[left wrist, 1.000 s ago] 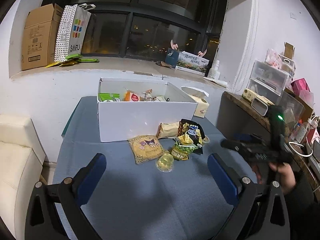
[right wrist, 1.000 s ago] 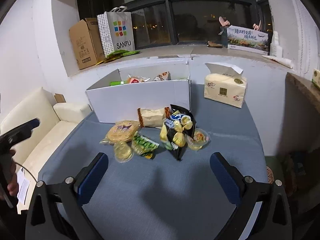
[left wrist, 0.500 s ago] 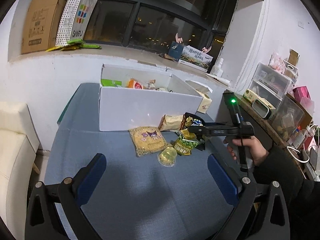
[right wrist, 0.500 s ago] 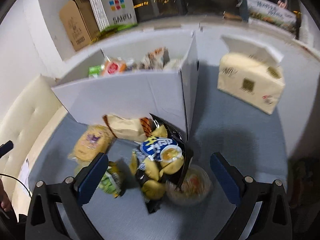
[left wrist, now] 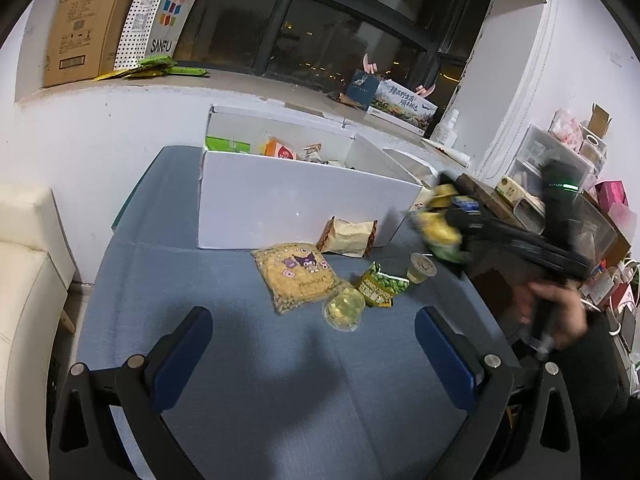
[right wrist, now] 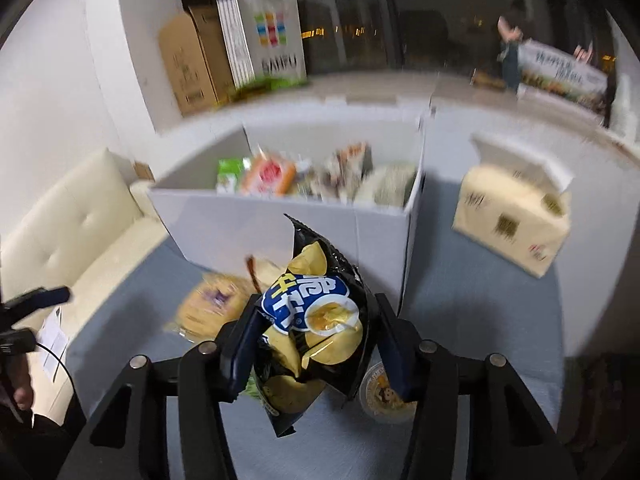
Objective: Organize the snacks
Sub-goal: 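Grasp the blue-yellow chip bag with the right gripper while the left grasps the yellow cartoon bag, then lift both bags over the white box and release them inside, then move both grippers back toward the jelly cups and pea pack, then grasp the clear jelly cup with the right gripper while the left grasps the green pea pack, then drop the jelly cup and green pea pack into the white box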
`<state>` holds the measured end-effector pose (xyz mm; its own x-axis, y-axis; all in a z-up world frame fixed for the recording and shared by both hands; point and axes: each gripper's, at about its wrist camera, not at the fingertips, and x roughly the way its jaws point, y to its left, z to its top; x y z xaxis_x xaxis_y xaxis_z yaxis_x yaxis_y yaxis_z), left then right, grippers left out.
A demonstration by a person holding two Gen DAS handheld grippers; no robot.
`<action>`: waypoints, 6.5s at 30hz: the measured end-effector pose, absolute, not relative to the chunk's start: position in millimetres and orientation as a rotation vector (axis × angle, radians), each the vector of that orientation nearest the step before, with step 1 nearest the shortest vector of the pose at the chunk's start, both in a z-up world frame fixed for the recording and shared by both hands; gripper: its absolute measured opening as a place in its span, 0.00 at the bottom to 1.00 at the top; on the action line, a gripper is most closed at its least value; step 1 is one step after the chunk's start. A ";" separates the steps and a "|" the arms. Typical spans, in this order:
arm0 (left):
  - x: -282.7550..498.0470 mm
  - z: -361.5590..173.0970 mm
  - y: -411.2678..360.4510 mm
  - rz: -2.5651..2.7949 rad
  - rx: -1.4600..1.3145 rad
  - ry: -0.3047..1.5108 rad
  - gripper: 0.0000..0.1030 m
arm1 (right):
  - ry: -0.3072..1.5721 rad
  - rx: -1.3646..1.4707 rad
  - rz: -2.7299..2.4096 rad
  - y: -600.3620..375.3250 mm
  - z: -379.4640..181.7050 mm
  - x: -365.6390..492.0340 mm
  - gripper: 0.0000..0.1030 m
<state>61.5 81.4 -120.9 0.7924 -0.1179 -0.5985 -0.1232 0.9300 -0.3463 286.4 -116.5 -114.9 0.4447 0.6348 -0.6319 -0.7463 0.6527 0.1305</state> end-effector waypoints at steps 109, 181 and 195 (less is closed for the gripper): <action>49.1 -62.0 75.2 0.023 -0.247 0.508 1.00 | 0.633 0.133 0.662 -196.9 -111.3 190.7 1.00; 129.9 -79.7 45.3 -0.255 -0.158 0.595 0.38 | 0.673 0.062 0.702 -198.0 -119.4 197.2 0.50; 150.2 -18.8 151.2 -0.109 -0.332 0.430 0.38 | 0.596 0.049 0.866 -99.4 -51.7 258.8 0.50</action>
<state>150.2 151.2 -18.8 0.9043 -0.1726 -0.3905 0.0338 0.9407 -0.3376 258.8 -99.4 -51.7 0.4964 0.7282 -0.4725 -0.7017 0.6571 0.2755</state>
